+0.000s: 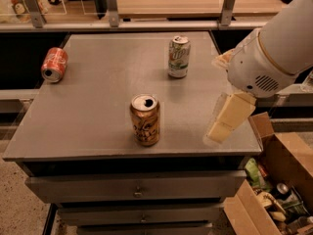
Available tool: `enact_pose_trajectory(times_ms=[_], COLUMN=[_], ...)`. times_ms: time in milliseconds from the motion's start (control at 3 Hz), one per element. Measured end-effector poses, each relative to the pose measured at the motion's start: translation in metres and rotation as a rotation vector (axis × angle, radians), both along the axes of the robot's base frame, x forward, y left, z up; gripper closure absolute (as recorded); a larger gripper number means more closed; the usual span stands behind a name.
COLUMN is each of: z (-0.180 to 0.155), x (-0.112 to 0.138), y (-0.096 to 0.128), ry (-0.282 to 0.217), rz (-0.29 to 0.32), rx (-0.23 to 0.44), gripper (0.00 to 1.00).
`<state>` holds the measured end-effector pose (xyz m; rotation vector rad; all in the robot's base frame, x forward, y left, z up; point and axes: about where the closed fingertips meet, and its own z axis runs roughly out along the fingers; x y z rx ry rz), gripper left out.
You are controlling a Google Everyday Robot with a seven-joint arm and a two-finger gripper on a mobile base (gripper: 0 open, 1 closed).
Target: Pick orange can
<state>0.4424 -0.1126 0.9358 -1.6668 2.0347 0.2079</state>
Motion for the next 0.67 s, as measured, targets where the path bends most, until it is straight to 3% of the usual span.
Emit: enact_pose_trajectory(times_ms=[667], z=[-0.004], x=[0.014], y=[0.03], ry=[-0.026], rz=[0.042], rx=[0.063], gripper=[0.0])
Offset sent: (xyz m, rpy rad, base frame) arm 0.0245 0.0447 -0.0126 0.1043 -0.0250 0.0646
